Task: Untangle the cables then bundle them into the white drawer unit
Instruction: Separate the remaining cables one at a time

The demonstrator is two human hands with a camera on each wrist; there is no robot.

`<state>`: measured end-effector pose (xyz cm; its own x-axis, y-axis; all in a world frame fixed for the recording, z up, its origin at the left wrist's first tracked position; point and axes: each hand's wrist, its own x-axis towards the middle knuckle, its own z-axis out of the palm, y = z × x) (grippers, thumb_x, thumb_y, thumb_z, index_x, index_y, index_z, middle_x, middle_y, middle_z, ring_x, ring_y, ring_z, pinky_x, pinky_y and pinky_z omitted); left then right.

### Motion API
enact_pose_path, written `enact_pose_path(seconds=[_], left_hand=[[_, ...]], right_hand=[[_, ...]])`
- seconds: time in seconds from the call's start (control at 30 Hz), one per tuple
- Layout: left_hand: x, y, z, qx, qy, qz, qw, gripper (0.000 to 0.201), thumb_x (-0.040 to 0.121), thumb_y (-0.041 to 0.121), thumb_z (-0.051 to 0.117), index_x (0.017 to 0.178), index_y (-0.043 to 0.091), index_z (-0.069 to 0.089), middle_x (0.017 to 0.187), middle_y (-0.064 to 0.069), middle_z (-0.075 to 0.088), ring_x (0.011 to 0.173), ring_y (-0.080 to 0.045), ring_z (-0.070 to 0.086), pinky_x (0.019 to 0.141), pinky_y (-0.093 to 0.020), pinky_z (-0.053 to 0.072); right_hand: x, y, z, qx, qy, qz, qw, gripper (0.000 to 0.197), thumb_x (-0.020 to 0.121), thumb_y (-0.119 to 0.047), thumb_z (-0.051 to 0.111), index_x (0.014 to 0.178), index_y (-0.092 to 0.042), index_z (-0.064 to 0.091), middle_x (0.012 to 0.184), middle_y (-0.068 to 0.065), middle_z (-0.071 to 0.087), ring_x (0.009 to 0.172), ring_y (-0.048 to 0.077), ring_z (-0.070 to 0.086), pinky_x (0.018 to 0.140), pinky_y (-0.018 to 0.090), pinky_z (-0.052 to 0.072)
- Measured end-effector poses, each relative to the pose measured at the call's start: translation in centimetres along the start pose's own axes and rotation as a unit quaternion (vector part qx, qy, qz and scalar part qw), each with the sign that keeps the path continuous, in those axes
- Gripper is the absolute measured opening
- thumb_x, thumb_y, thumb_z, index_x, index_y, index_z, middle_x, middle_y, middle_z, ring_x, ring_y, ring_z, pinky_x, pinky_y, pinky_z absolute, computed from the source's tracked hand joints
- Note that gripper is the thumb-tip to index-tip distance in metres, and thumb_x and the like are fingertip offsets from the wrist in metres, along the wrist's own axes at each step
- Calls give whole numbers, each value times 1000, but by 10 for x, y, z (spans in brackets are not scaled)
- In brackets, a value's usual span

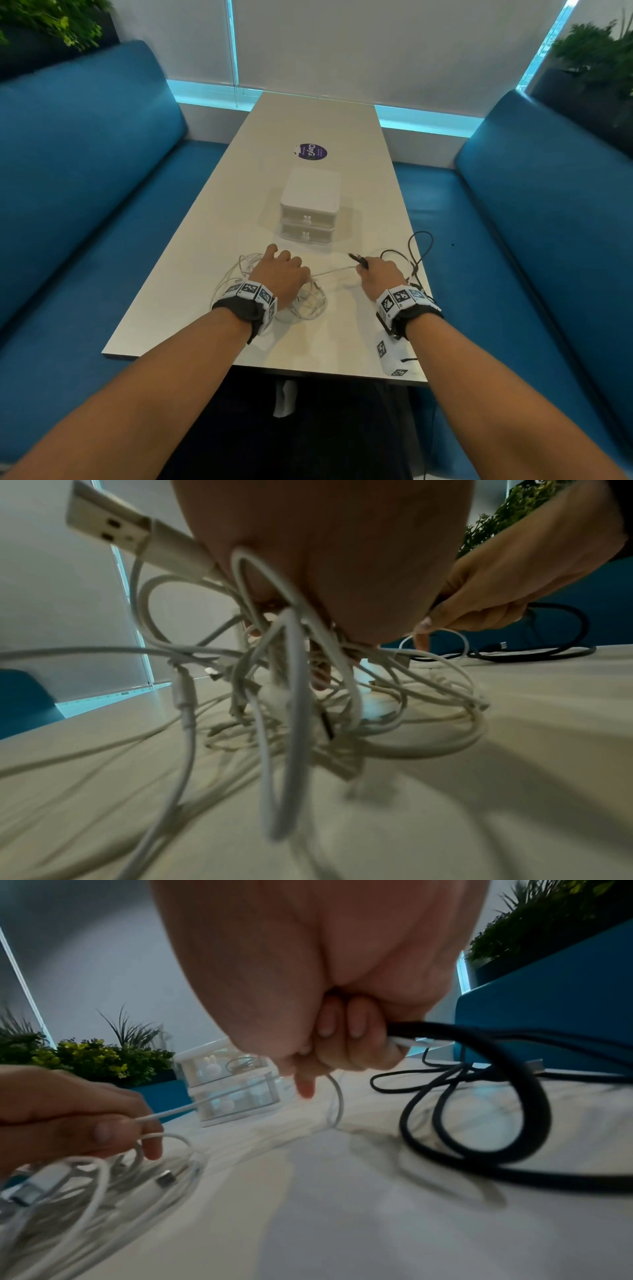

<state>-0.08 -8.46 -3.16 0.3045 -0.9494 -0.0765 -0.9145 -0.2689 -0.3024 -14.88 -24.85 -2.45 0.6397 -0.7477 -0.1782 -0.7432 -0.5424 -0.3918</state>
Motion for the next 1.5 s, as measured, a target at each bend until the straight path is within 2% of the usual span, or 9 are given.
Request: enact_pose_path(seconds=[0.27, 0.4, 0.5, 0.67, 0.97, 1.2, 1.37, 1.43, 1.5], left_hand=[[7, 10, -4, -7, -49, -15, 999, 39, 93, 21, 45, 127, 31, 60, 119, 3, 60, 117, -24, 47, 110, -48, 21], [9, 13, -8, 4, -38, -3, 999, 33, 94, 21, 47, 125, 25, 59, 119, 0, 60, 118, -25, 48, 107, -47, 25], [9, 18, -12, 1, -13, 12, 1000, 30, 95, 18, 47, 123, 24, 58, 116, 0, 59, 116, -24, 49, 107, -47, 26], [9, 14, -7, -15, -2, 24, 1000, 21, 100, 19, 45, 117, 23, 57, 113, 3, 60, 111, -22, 55, 108, -47, 26], [4, -9, -1, 12, 13, 55, 998, 27, 107, 31, 35, 120, 23, 57, 117, 3, 62, 109, -23, 59, 109, -50, 25], [9, -18, -6, 11, 21, 77, 997, 28, 105, 36, 36, 114, 28, 62, 126, 5, 61, 115, -21, 56, 111, -53, 20], [6, -26, -4, -84, 67, 64, 992, 49, 88, 45, 61, 134, 32, 50, 158, 0, 28, 138, -23, 35, 113, -49, 21], [2, -33, -4, -164, 74, 17, 984, 57, 85, 44, 66, 135, 29, 45, 151, -1, 33, 131, -25, 39, 110, -46, 27], [-2, -40, -3, -190, 67, -9, 979, 40, 90, 41, 62, 125, 27, 51, 133, 0, 48, 119, -25, 47, 101, -42, 31]], right_hand=[[-12, -22, 8, 215, 118, -14, 969, 38, 106, -36, 33, 114, -8, 56, 93, 13, 63, 79, 30, 56, 66, 32, 38], [-15, -22, 15, 195, 3, -111, 974, 30, 104, -42, 39, 110, -21, 58, 80, 6, 68, 71, 26, 66, 62, 35, 49], [-16, -21, 29, 77, -71, -155, 982, 22, 104, -33, 39, 108, -18, 54, 93, 9, 68, 80, 29, 64, 71, 38, 50], [-18, -19, 34, 64, -92, -143, 983, 26, 105, -35, 39, 104, -14, 54, 99, 6, 66, 89, 26, 61, 78, 38, 48], [-3, -3, 15, 57, -108, -120, 985, 24, 100, -32, 46, 77, -31, 54, 84, -5, 62, 81, 20, 59, 68, 30, 42], [4, 10, -1, 55, -102, -77, 990, 24, 100, -32, 46, 79, -32, 57, 94, -1, 64, 86, 22, 60, 67, 28, 41], [5, 15, 2, 89, -63, -23, 994, 22, 101, -28, 44, 88, -26, 62, 101, 1, 67, 84, 21, 61, 65, 29, 40], [7, 18, 0, 97, -60, -23, 993, 25, 100, -30, 45, 84, -28, 63, 100, 2, 68, 81, 20, 63, 62, 28, 41], [7, 18, -1, 95, -73, -26, 993, 27, 99, -33, 45, 82, -28, 65, 105, -1, 68, 87, 20, 65, 65, 29, 44]])
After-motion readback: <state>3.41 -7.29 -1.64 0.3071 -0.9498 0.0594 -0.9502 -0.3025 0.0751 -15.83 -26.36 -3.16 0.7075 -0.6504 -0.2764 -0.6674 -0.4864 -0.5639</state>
